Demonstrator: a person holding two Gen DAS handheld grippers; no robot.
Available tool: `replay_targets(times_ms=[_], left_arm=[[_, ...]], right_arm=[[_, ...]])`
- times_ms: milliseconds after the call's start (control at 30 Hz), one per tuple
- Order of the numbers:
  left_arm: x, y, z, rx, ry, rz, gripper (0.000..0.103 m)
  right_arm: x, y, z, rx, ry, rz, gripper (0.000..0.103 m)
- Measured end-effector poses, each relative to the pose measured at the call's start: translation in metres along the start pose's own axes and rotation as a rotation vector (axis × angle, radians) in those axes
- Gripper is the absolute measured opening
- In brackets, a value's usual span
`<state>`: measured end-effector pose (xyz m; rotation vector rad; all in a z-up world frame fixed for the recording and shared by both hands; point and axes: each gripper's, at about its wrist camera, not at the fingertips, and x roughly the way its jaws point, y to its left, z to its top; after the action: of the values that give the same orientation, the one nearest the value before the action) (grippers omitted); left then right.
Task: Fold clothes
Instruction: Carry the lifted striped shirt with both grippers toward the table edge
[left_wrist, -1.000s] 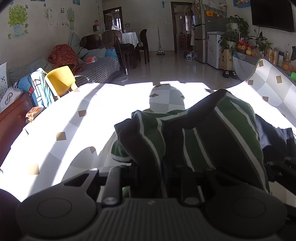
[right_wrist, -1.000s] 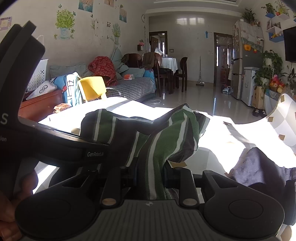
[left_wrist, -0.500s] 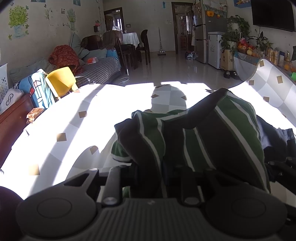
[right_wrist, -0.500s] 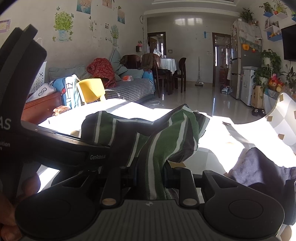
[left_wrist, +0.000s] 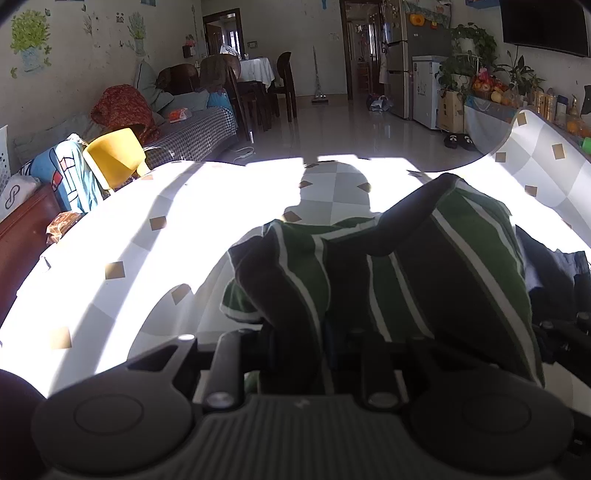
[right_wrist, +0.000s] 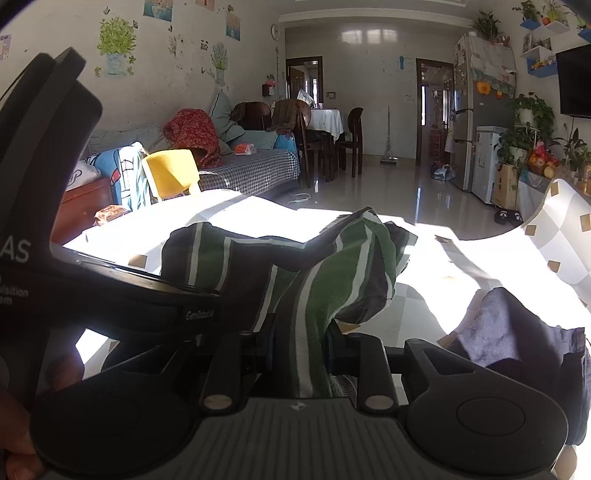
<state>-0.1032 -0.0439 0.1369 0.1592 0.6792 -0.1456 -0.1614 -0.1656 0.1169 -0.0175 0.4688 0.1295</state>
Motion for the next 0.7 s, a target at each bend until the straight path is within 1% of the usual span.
replay_targets(times_ms=[267, 533, 700], left_arm=[[0.017, -0.021, 0.008, 0.026, 0.016, -0.032, 0.021], [0.035, -0.051, 0.019, 0.058, 0.023, -0.063, 0.021], [0.046, -0.068, 0.025, 0.075, 0.030, -0.076, 0.021]], right_arm=[[0.005, -0.011, 0.003, 0.038, 0.029, -0.050, 0.024], [0.007, -0.034, 0.003, 0.086, 0.049, -0.109, 0.024], [0.010, -0.047, 0.004, 0.100, 0.053, -0.132, 0.024]])
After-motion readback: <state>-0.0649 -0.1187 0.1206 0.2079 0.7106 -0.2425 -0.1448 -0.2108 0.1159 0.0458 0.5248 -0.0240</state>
